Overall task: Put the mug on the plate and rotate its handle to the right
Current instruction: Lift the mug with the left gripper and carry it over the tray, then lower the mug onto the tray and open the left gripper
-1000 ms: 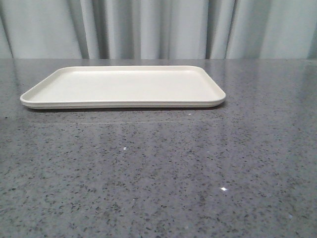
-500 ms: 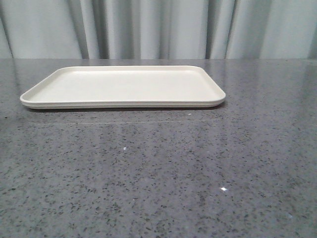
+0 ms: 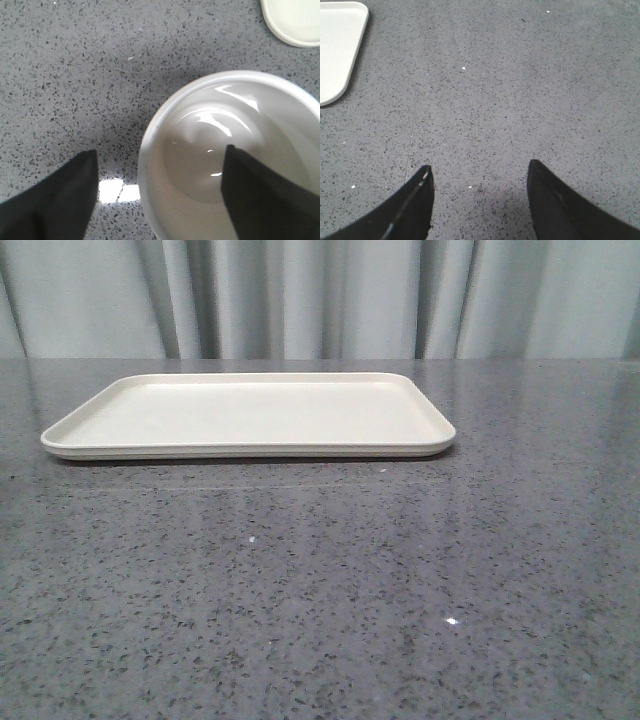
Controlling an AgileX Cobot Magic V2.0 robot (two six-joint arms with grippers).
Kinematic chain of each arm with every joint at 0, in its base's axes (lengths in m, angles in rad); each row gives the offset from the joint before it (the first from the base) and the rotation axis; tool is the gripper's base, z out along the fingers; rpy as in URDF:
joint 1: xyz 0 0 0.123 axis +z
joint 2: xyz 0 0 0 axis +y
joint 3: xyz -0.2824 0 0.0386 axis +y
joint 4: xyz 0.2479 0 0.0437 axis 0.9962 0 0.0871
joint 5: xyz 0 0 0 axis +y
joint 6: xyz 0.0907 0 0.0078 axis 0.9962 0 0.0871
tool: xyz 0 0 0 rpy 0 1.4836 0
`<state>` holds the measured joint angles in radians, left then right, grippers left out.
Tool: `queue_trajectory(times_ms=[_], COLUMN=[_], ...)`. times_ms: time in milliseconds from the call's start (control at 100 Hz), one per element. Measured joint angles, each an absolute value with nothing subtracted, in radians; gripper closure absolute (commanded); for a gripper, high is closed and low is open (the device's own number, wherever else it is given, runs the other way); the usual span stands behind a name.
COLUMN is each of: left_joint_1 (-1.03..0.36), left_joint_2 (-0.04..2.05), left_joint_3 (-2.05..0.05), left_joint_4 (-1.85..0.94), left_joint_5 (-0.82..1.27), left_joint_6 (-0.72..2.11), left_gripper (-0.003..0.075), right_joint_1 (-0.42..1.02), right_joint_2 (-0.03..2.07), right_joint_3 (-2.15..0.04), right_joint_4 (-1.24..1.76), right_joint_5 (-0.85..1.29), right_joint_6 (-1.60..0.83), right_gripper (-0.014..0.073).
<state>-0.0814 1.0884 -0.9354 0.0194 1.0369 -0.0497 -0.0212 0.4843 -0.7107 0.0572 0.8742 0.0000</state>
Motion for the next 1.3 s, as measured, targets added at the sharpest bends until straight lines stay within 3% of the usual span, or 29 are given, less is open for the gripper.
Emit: queue_trajectory(times_ms=[230, 540, 850, 1300], left_joint_1=[-0.081, -0.081, -0.081, -0.267], left_joint_2=[1.088, 1.088, 1.105, 1.445], left_joint_3=[-0.935, -0.957, -1.138, -1.432], left_joint_4=[0.020, -0.005, -0.194, -0.261], left_joint_5=[1.035, 1.038, 1.051, 0.973], left_joint_6=[-0.050, -0.052, -0.034, -0.064], left_gripper=[0.0739, 0.0740, 0.0741, 0.0741], right_joint_1=[-0.021, -0.021, -0.021, -0.021], right_joint_2=[0.484, 0.484, 0.484, 0.484], right_joint_3=[-0.711, -0.711, -0.711, -0.711], right_joint_4=[0.057, 0.057, 0.057, 0.057], right_joint_5=[0.874, 0.872, 0.872, 0.867], right_joint_6=[0.000, 0.000, 0.000, 0.000], right_gripper=[0.0165, 0.0165, 0.0165, 0.0165])
